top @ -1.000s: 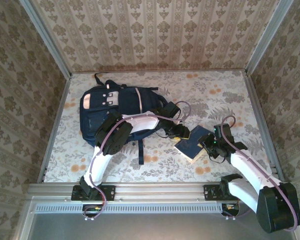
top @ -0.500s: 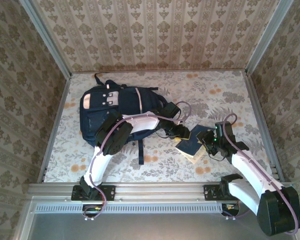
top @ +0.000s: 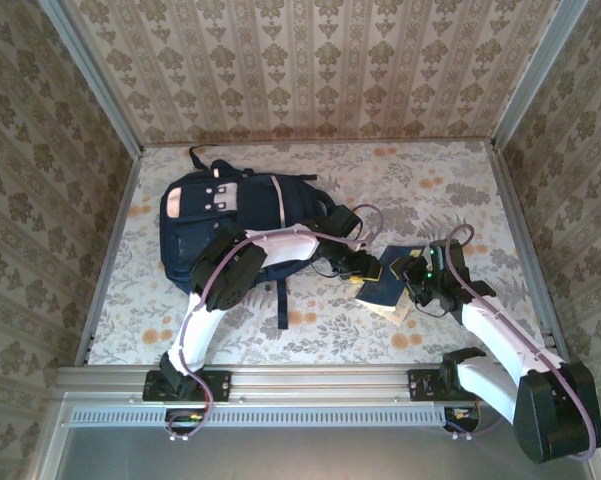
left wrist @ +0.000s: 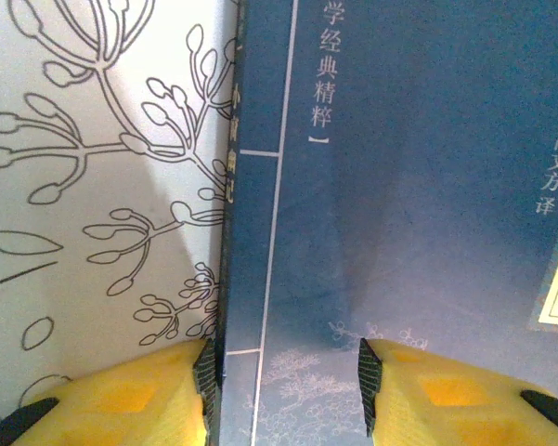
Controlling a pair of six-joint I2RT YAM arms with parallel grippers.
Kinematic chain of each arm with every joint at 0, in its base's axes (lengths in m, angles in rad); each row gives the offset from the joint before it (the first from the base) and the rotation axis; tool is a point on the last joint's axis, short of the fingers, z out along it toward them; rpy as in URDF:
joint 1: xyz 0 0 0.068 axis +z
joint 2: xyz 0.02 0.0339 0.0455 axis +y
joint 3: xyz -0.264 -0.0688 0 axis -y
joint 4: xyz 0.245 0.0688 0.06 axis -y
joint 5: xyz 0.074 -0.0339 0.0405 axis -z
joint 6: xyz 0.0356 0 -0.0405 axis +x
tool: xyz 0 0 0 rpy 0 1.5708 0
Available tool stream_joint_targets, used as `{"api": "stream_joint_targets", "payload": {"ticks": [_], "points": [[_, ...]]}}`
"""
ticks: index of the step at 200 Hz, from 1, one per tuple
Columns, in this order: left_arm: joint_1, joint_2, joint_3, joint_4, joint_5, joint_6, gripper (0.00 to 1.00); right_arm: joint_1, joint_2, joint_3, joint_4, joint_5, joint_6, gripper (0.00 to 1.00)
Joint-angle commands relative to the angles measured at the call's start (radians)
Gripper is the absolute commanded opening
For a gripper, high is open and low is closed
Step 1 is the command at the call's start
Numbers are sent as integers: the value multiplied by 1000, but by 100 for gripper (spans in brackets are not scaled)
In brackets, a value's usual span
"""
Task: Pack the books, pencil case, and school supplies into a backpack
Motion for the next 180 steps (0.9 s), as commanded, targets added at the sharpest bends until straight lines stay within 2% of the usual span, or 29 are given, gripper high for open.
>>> {"api": "stream_joint_targets", "payload": {"ticks": [1,28,49,66,83,135,165,180], "points": [[-16,2,-22,11,36,-10,47,3,29,-11,59,-16,6,50],[-8,-12,-36,19,27,-16,46,3,27,5,27,4,-4,48],[12,-39,-72,55,19,-42,47,3,-13,27,-37,39,-21,41],[32,-65,-109,90,18,-68,47,2,-48,28,-54,58,-28,33],[43,-79,-132,115,25,-79,47,3,-48,11,-33,58,-23,21],[46,-105,-149,111,23,-77,48,6,-16,21,-10,12,-15,2],[95,-220,-218,107,3,-78,57,6,-69,79,-42,-18,-53,0],[125,-286,-260,145,28,-117,61,6,-87,111,-33,-57,-62,0]]}}
